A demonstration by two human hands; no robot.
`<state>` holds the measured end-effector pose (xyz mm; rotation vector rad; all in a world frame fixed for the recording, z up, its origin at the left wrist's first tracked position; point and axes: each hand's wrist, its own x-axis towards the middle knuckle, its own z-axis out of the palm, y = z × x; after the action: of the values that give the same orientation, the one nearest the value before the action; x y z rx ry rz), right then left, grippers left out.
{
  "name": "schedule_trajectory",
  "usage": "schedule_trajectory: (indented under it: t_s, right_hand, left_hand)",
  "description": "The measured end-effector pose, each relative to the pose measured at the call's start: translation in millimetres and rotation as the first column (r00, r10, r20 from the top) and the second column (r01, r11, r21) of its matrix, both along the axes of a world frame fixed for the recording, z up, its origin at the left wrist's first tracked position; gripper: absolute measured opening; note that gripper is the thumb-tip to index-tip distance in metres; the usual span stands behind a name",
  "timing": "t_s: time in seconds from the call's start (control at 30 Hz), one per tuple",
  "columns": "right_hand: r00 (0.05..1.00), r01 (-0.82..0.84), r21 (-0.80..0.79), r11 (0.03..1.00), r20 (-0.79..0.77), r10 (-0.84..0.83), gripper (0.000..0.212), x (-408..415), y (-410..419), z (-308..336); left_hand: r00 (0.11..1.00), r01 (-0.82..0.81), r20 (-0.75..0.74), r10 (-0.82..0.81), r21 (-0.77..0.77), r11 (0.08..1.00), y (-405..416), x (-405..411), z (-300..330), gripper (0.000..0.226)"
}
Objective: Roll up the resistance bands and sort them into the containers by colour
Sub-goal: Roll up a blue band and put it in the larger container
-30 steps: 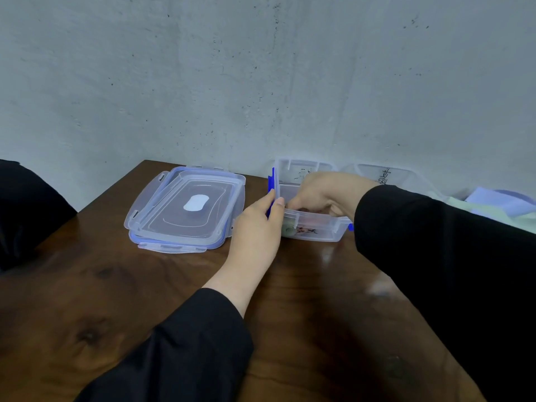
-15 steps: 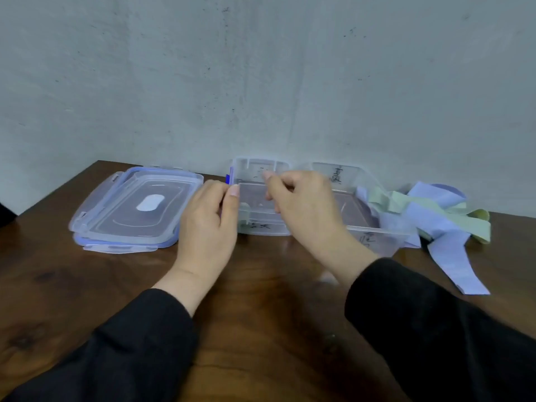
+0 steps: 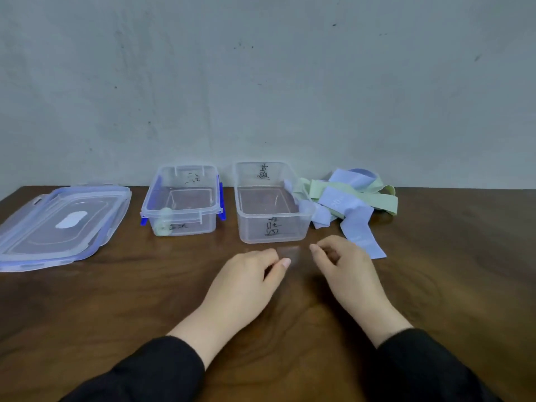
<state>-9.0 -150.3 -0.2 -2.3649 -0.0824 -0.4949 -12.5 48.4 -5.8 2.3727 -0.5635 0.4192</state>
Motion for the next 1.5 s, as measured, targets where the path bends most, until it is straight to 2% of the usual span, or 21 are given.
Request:
schedule_trajectory:
  t_s: [0.07,0.17,0.23,0.3,0.37,0.47,0.53,0.63,0.7,0.87,0.93,1.0,1.07,1.2,1.3,1.4,1.5]
  right_hand:
    - [0.994,0.105,-0.029,0.994,0.001,-0.105,0.003,6,-32,-2]
    - [0.970,0.186,-0.230,0.955,-0.110,-0.216,0.026,17,-76,-10]
    - [0.942,0.183,-0.305,0.934,-0.219,-0.256,0.029,20,-96,-12]
    - [0.940,0.186,-0.309,0.933,-0.222,-0.260,0.023,23,-107,-13]
    - [0.952,0.203,-0.309,0.929,-0.161,-0.261,0.016,24,-108,-11]
    - [0.987,0.156,-0.216,0.964,-0.014,-0.163,0.017,19,-95,-3]
    - [0.999,0.017,-0.102,0.995,0.031,-0.014,0.017,7,-81,8]
    - [0.976,-0.218,-0.089,0.972,-0.013,0.218,0.006,-8,-62,16]
    - [0.960,-0.278,-0.064,0.959,-0.048,0.275,0.008,-12,-56,15]
    - [0.935,-0.336,0.048,0.941,-0.098,0.339,0.009,-16,-53,15]
    - [0.928,-0.356,0.085,0.931,-0.083,0.362,0.007,-19,-52,15]
    - [0.919,-0.375,0.151,0.915,-0.072,0.388,0.004,-22,-48,17]
    - [0.913,-0.383,0.199,0.902,-0.066,0.402,0.003,-23,-43,18]
    - [0.919,-0.389,0.072,0.919,-0.047,0.392,0.022,-19,-36,12]
    - [0.924,-0.360,0.017,0.933,-0.132,0.358,0.021,-13,-24,4]
    - [0.932,-0.332,-0.009,0.943,-0.156,0.327,0.036,-7,2,3]
    - [0.911,-0.382,0.011,0.924,-0.162,0.379,0.055,-2,32,3]
  left_hand:
    - [1.000,0.009,-0.029,-0.008,0.033,0.999,-21,-2,-2,0.038]
    - [0.999,-0.015,-0.031,0.017,0.080,0.997,-45,-4,-3,0.035]
    - [0.999,-0.028,-0.029,0.031,0.097,0.995,-54,-4,-4,0.033]
    - [0.998,-0.032,-0.041,0.037,0.101,0.994,-57,-3,-4,0.031]
    - [0.998,-0.036,-0.046,0.041,0.101,0.994,-59,-3,-3,0.028]
    - [0.998,-0.030,-0.049,0.035,0.084,0.996,-58,-4,-1,0.020]
    - [0.999,-0.023,-0.034,0.026,0.074,0.997,-58,-4,-1,0.029]
    - [1.000,0.019,0.003,-0.019,0.096,0.995,-59,-5,-3,0.052]
    - [0.998,0.053,0.021,-0.056,0.126,0.991,-60,-6,-2,0.053]
    - [0.996,0.085,0.015,-0.086,0.061,0.995,-58,-6,-1,0.040]
    - [0.994,0.109,-0.002,-0.109,0.045,0.993,-57,-8,1,0.027]
    - [0.990,0.128,-0.050,-0.130,-0.034,0.991,-54,-10,4,0.015]
    - [0.977,0.137,-0.144,-0.158,-0.142,0.980,-46,-12,9,0.013]
    - [0.965,0.084,-0.210,-0.156,-0.318,0.944,-21,-16,24,0.016]
    - [0.973,0.004,-0.208,-0.097,-0.406,0.914,2,-17,34,0.012]
    - [0.975,-0.019,-0.211,-0.063,-0.365,0.931,23,-17,41,0.008]
    - [0.985,-0.018,-0.173,-0.016,-0.193,0.981,44,-21,56,0.022]
